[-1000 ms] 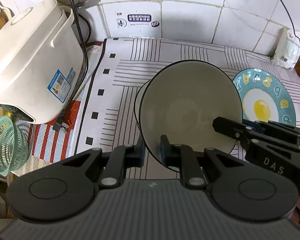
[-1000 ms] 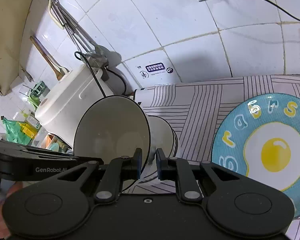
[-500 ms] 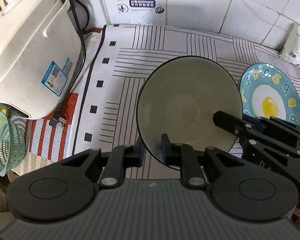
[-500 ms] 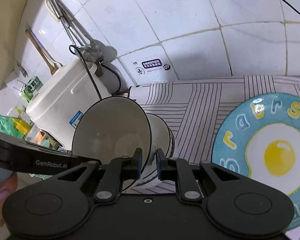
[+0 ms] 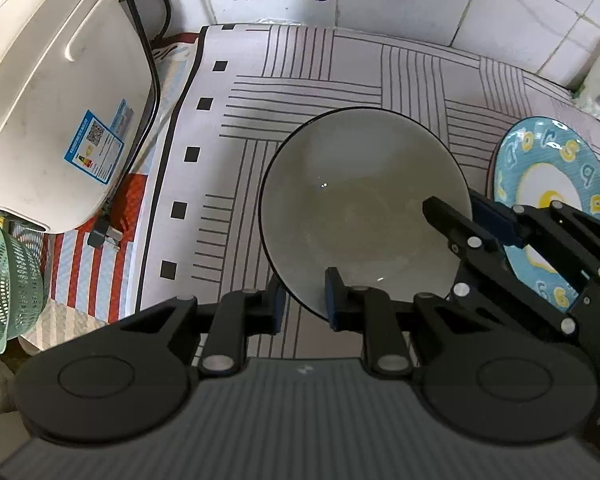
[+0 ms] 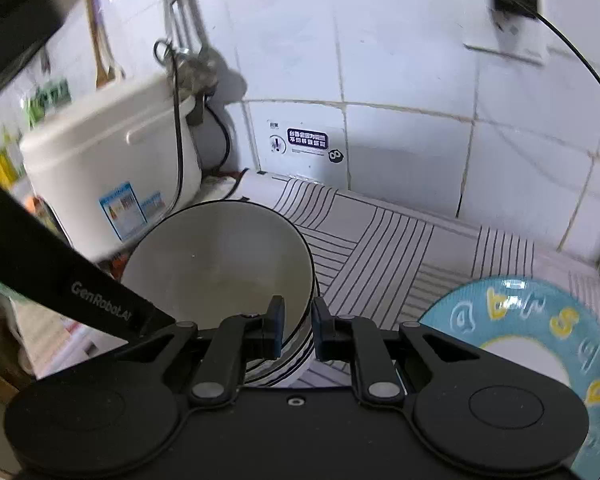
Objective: Organize plates and bowls
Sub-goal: 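Lower the white bowl onto the bowl stack, then open both grippers and withdraw from the three stacked white bowls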
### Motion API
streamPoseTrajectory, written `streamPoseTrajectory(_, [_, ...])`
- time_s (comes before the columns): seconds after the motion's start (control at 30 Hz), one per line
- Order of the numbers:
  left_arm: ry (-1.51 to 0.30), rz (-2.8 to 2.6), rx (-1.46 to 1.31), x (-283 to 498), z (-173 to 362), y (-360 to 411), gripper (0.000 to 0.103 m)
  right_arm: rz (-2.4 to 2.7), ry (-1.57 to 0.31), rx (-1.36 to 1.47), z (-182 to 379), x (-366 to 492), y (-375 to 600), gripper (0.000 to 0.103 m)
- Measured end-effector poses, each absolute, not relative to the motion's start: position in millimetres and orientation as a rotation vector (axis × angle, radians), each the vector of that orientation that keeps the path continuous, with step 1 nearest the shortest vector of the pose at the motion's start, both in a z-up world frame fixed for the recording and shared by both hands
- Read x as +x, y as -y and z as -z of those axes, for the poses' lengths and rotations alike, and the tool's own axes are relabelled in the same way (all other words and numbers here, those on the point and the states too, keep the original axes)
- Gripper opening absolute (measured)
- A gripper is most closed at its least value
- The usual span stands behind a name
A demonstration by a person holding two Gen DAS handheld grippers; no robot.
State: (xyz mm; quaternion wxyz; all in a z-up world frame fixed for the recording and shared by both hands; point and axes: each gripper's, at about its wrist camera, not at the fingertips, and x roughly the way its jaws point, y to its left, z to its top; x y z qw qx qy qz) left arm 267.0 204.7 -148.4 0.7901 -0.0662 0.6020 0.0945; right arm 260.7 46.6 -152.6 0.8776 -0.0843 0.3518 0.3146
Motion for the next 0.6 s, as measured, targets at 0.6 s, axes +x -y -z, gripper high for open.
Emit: streamPoseTrajectory(0.6, [-1.195, -0.172, -0.139, 236, 119, -196, 0.025, -0.705, -0.731, -0.207, 127, 237, -22, 0.033])
